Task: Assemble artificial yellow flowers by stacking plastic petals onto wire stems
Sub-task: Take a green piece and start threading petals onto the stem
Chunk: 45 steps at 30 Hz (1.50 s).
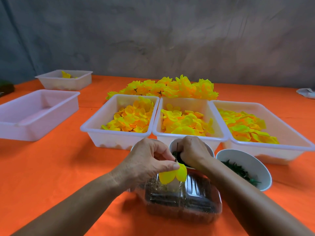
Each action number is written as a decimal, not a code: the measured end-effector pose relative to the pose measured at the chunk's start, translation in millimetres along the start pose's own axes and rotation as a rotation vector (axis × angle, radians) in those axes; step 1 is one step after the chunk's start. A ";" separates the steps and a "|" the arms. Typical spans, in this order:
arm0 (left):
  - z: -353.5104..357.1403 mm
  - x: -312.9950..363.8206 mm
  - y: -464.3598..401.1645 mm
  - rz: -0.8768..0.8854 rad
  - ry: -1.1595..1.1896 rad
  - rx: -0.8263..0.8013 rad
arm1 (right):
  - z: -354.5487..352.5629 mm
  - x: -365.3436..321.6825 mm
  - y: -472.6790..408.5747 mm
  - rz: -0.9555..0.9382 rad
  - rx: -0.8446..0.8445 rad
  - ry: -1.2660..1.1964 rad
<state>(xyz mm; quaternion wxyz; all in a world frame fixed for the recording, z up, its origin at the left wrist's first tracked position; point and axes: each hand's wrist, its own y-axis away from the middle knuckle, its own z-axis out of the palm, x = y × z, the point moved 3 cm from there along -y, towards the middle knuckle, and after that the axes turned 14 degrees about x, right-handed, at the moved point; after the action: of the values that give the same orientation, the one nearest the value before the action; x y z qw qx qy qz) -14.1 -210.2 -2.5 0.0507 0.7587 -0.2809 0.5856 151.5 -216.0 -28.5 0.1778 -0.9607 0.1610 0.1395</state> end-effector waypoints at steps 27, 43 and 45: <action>0.2 -0.4 2.7 -0.018 0.017 0.010 | -59.6 4.1 47.2 0.347 0.021 -1.548; 0.7 2.4 3.3 -0.038 -0.005 0.033 | -68.6 -17.1 68.1 0.170 0.231 -1.474; 1.0 2.5 3.6 -0.042 -0.001 0.031 | -67.0 -18.2 68.8 0.217 0.220 -1.493</action>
<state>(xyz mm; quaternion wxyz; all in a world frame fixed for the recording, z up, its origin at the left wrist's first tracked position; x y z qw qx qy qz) -14.7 -214.5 -1.4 0.0512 0.7654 -0.2559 0.5882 124.4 -298.0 17.2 0.3194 -0.5669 0.1043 0.7522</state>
